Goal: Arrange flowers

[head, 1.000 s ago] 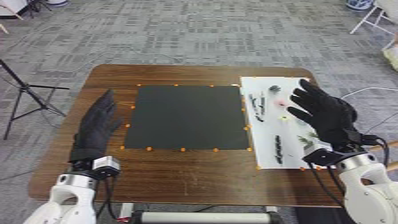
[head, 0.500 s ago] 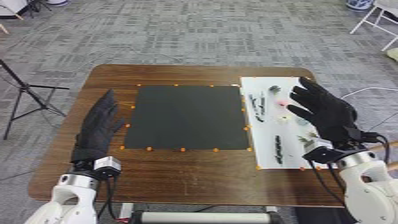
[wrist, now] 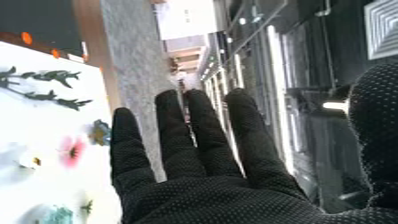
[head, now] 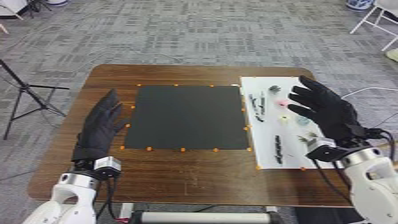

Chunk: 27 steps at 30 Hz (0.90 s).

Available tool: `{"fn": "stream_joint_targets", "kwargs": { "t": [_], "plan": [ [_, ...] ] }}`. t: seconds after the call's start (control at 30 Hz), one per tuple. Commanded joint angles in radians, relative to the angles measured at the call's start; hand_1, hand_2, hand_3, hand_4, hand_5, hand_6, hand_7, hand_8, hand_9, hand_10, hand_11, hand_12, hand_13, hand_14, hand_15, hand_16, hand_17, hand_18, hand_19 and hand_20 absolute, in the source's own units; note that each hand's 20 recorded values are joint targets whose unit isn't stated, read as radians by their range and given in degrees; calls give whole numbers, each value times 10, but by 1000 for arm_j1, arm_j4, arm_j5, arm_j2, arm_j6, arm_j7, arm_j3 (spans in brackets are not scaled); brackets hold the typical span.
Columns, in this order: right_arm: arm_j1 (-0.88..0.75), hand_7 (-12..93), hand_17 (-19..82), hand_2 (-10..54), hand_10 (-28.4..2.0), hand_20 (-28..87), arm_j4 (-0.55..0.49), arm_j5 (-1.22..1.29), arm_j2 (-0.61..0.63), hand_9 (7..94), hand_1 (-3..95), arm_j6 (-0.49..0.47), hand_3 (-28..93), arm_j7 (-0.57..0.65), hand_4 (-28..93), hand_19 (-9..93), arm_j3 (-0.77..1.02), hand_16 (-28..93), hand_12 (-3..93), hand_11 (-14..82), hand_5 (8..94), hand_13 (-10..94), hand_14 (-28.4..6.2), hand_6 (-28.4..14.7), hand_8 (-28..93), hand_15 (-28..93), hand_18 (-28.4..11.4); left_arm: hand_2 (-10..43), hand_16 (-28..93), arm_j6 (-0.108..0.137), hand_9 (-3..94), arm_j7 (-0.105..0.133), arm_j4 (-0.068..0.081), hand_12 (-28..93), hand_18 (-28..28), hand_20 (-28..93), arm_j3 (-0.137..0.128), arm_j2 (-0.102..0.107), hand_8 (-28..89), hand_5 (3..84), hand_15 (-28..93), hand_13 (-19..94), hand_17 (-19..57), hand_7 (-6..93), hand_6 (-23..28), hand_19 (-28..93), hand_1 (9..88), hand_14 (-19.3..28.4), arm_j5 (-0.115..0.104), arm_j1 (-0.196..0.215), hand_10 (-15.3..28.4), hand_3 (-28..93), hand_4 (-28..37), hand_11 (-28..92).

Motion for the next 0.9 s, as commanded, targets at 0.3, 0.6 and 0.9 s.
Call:
{"fn": "stream_joint_targets", "kwargs": {
  "t": [0.3, 0.6, 0.9],
  "plan": [
    [-132, 233, 173, -57, -155, 247, -130, -653, 200, 608, 196, 51, 770, 413, -261, 587, 212, 193, 233, 342, 547, 555, -133, -41, -121, 630, -222, -75, 147, 5, 116, -7, -14, 285, 182, 115, -5, 2, -65, 194, 82, 77, -147, 154, 8, 317, 293, 96, -2, 19, 71, 629, -243, 73],
    [-15, 420, 313, -94, -104, 188, -203, -1215, 366, 871, 266, -62, 747, 703, -282, 702, 4, 257, 273, 509, 800, 818, -63, 13, -150, 822, -167, -76, 144, 14, 119, -5, -18, 281, 183, 119, -3, 10, -66, 198, 95, 82, -147, 155, 8, 324, 291, 94, -7, 23, 73, 632, -242, 81],
    [342, 436, 368, -95, -97, 145, -109, -1330, 383, 926, 374, -117, 494, 819, -283, 730, -489, 270, 273, 542, 878, 871, -58, 15, -148, 854, -147, -74, 139, 17, 121, -13, -20, 275, 183, 120, -3, 9, -66, 197, 109, 86, -147, 155, 6, 324, 291, 96, -4, 34, 74, 631, -243, 87]
  ]
}}
